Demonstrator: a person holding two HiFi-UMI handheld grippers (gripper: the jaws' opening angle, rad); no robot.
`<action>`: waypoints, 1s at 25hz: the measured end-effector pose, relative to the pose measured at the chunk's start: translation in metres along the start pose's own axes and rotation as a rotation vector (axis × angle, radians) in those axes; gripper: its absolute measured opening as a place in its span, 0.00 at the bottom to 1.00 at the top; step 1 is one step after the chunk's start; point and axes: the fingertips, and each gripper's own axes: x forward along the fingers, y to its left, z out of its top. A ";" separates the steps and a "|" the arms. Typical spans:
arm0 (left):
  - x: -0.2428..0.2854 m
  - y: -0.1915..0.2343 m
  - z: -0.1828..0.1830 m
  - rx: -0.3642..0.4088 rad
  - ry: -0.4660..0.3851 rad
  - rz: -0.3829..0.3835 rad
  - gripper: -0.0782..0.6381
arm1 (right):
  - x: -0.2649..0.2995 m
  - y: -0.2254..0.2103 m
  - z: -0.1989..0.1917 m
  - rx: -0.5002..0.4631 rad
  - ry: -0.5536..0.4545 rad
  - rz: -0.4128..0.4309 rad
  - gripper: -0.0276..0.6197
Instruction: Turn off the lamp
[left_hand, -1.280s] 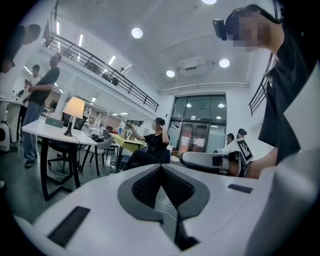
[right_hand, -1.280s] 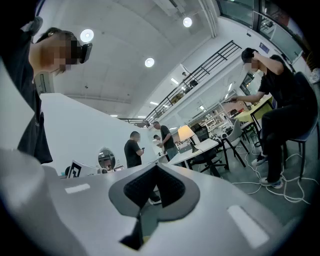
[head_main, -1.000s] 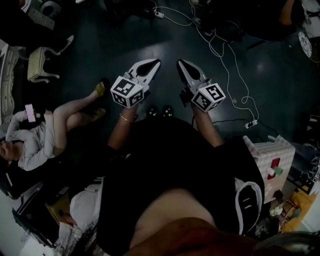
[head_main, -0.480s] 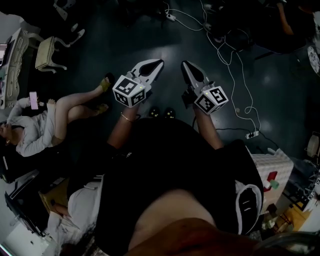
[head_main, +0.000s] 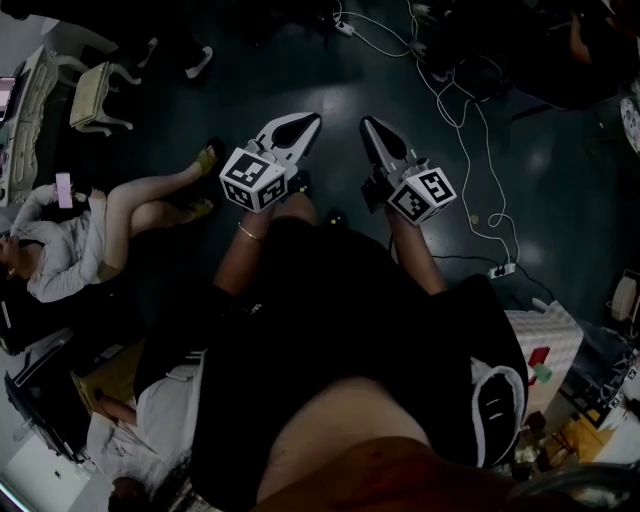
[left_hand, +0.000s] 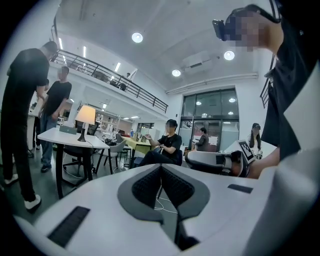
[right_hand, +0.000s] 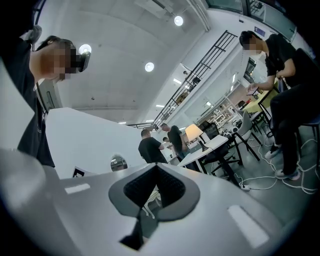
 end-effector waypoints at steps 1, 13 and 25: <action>0.001 0.003 0.000 0.003 0.002 0.006 0.12 | 0.002 -0.002 0.001 -0.003 0.000 0.002 0.04; 0.032 0.049 0.012 0.016 0.017 -0.007 0.12 | 0.043 -0.033 0.011 -0.019 -0.007 -0.028 0.04; 0.065 0.095 0.015 0.028 0.037 -0.040 0.12 | 0.085 -0.067 0.015 -0.016 -0.001 -0.069 0.04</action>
